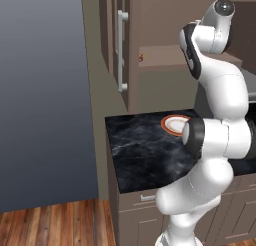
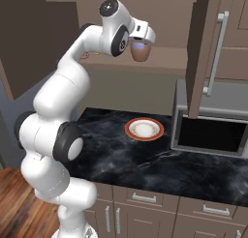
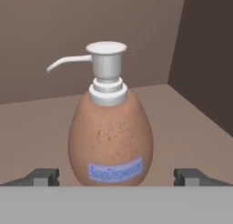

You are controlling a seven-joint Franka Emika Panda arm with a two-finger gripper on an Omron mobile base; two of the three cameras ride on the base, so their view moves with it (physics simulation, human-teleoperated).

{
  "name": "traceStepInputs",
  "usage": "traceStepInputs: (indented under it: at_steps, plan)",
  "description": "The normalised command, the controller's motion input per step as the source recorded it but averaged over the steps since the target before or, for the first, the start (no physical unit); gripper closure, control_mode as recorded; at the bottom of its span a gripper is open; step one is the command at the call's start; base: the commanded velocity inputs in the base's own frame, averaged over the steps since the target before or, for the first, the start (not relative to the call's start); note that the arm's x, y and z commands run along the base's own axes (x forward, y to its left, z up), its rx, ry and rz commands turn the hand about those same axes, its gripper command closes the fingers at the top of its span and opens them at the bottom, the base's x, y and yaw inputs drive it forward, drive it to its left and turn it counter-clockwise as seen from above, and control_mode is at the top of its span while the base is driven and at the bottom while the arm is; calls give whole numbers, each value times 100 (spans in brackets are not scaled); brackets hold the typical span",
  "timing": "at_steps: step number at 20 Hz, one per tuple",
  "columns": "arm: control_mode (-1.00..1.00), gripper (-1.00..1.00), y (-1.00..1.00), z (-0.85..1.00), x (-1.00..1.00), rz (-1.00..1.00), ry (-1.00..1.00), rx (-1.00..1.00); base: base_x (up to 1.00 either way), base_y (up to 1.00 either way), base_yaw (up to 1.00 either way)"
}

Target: Pick the bar soap and soap dispenser from the cabinet and place them on the counter.

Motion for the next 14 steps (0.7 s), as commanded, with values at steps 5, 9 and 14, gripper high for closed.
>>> traceStepInputs:
  at_steps: [5, 9, 14]
  plan:
    - [-100, -100, -5, 0, 16, 0, 0, 0, 0, 0, 0]
    - [-100, -100, 0, 0, 20, 0, 0, 0, 0, 0, 0]
    - [-100, -100, 0, 0, 19, 0, 0, 0, 0, 0, 0]
